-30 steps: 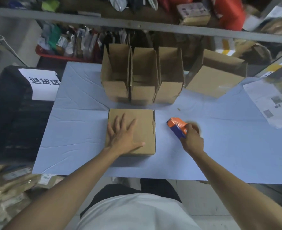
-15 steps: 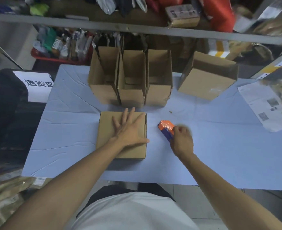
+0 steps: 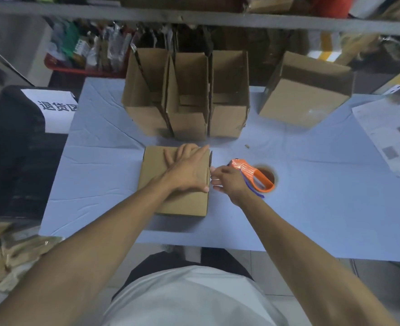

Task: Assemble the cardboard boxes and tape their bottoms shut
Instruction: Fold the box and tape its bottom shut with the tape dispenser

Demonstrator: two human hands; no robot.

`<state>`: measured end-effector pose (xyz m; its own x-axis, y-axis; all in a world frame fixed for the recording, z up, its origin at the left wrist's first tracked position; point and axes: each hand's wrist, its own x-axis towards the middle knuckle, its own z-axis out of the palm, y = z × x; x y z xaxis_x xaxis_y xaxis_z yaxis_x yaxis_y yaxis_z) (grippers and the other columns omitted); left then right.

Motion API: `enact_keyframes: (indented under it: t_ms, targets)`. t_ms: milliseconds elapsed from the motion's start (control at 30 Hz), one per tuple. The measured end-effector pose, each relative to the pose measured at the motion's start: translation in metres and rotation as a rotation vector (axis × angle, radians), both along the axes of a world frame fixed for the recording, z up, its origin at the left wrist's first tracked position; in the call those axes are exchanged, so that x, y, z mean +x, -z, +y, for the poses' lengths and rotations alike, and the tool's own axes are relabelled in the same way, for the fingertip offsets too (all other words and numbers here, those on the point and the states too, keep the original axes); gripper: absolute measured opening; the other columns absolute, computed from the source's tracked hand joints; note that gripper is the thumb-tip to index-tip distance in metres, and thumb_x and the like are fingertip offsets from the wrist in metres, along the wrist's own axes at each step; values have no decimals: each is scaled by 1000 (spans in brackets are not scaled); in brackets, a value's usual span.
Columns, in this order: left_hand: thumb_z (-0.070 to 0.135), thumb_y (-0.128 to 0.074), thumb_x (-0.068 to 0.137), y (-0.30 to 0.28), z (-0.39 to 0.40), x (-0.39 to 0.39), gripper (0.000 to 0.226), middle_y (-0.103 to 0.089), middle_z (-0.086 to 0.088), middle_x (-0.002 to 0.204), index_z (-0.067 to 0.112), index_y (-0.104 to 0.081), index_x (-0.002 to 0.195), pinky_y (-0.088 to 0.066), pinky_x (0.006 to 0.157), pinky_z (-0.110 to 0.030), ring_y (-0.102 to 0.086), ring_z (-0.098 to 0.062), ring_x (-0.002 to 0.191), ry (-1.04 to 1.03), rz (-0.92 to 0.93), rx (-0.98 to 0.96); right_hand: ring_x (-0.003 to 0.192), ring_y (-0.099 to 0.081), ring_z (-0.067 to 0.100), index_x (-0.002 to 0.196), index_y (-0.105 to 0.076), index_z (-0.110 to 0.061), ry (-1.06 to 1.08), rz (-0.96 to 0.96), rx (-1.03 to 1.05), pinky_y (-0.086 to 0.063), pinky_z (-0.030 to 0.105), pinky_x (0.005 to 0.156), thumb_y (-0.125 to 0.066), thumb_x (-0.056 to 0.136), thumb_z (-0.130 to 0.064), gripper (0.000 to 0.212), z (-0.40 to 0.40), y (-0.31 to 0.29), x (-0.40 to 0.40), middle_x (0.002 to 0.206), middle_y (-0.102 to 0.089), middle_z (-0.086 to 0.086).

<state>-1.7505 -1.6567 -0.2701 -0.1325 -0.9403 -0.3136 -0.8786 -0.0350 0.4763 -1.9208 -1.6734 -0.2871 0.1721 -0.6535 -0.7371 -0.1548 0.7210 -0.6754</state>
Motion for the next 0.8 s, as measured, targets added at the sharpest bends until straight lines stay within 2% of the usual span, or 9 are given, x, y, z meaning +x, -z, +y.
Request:
enact_keyframes:
  t_ms: [67, 133, 267, 400, 467, 567, 633, 700, 800]
  targets:
    - [68, -70, 36, 0, 2, 0, 125, -22, 10, 131, 46, -11, 144, 0, 104, -52, -17, -15, 133, -18, 6, -26, 93, -67, 25, 93, -63, -3, 1, -66, 56, -58, 31, 73, -57, 89, -6, 8, -1, -1, -2, 104, -70, 6]
    - [63, -73, 37, -2, 4, 0, 124, -22, 10, 132, 49, -11, 144, 7, 107, -57, -16, -14, 133, -43, 22, -29, 101, -66, 29, 91, -62, -6, 4, -122, 116, -56, 33, 77, -57, 89, -4, 7, -2, -1, -2, 108, -69, 13]
    - [58, -76, 42, -3, 4, 0, 118, -22, 9, 135, 48, -16, 144, 9, 107, -56, -15, -15, 136, -48, 23, -10, 105, -66, 28, 97, -62, -7, 36, -154, 179, -56, 33, 81, -59, 92, -7, 5, -6, 0, -1, 112, -69, 14]
    - [58, -74, 48, -5, 1, -2, 105, -20, 7, 144, 49, -28, 141, 7, 107, -62, -8, -16, 138, -9, -5, 75, 105, -65, 24, 97, -65, -9, 27, -154, 107, -54, 31, 83, -59, 96, -12, 7, -5, -3, -6, 108, -71, 6]
    - [60, -72, 51, -5, -2, -1, 98, -14, 8, 151, 54, -30, 140, 9, 107, -63, -1, -17, 141, 29, -21, 124, 107, -63, 22, 104, -67, -10, -80, -94, 53, -53, 31, 87, -56, 98, -15, 13, -8, -9, -15, 111, -70, 3]
    - [59, -71, 61, -2, -4, 2, 79, -2, 12, 156, 62, -35, 130, 13, 106, -68, 10, -22, 145, 89, -30, 170, 105, -64, 23, 110, -68, -11, -212, 24, -33, -54, 31, 89, -55, 98, -13, 18, -16, -21, -27, 115, -68, 7]
    - [60, -70, 63, -3, -5, 2, 68, -5, 9, 155, 60, -40, 123, 9, 105, -70, 7, -25, 146, 110, -59, 162, 101, -65, 24, 116, -64, -8, -259, 17, -39, -53, 33, 89, -56, 96, -10, 22, -13, -27, -28, 113, -68, 10]
    - [68, -65, 60, -8, -4, 2, 63, -16, 4, 149, 54, -44, 117, -1, 105, -69, -7, -26, 142, 110, -114, 111, 96, -63, 24, 125, -57, -10, -353, -17, -46, -50, 34, 87, -60, 93, -9, 32, -1, -29, -22, 108, -67, 9]
    - [78, -59, 57, -16, 3, 3, 64, -28, 1, 127, 43, -49, 110, -26, 102, -54, -29, -28, 120, -30, -159, 56, 102, -61, 22, 133, -53, -24, -495, 92, -208, -49, 30, 81, -76, 84, -21, 54, 17, -23, -7, 113, -63, 2]
